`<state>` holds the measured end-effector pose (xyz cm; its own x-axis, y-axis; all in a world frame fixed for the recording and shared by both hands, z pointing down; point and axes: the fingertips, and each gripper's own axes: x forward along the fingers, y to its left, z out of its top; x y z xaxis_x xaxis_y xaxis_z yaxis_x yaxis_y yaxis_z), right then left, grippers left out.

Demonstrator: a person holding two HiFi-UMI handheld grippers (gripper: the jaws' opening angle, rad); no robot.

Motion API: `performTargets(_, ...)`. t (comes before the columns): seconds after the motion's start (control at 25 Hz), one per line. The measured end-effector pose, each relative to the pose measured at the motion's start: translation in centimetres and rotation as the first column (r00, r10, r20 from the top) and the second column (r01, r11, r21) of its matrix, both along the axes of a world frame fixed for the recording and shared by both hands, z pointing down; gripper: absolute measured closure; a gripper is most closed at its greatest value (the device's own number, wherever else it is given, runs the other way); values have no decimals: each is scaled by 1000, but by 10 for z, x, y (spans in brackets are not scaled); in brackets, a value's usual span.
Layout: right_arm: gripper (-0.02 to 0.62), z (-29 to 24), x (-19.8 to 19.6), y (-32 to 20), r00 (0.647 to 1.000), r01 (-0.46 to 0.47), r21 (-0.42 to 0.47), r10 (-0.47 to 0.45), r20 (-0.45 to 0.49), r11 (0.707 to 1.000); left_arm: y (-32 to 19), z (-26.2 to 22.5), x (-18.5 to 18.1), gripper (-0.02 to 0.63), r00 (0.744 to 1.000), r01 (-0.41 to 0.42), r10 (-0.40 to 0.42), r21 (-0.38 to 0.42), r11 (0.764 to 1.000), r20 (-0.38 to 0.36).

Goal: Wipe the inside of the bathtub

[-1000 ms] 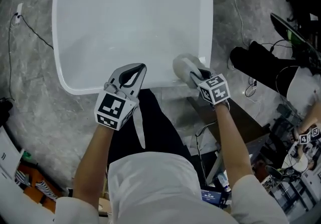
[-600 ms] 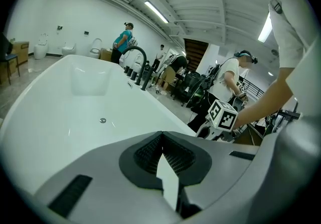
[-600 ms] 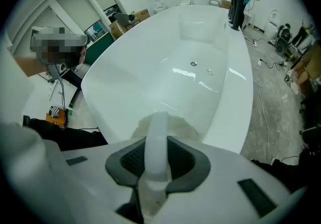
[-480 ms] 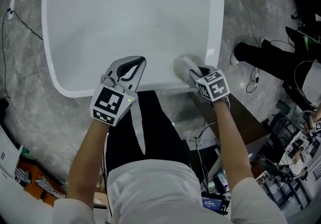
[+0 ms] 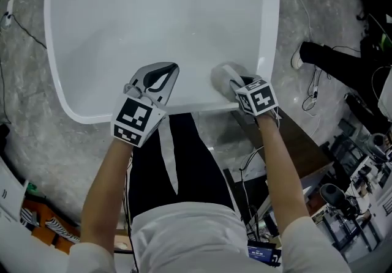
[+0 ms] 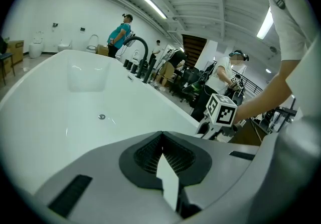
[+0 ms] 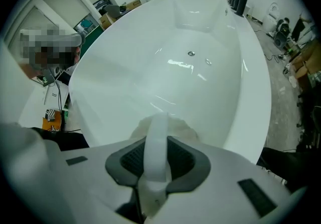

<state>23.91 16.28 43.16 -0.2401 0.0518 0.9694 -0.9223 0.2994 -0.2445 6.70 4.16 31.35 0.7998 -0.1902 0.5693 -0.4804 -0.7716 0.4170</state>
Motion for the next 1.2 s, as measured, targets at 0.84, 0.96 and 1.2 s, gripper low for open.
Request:
performTargets(0.84,499,19,-43,-17,986,-151,-20,152,74,988,0,36,-30,594,998,46,-45,-26,999,37)
performTargets(0.96,499,16,-61,-20,982,-157,-20,159,101,987,0,35,-43,594,997,60,-59,-27,998,44)
performTargets(1.2,499,13,-100,-25,978,-140,-18,141,154,990,1,32,-63,594,995,89,-88,-23,996,47)
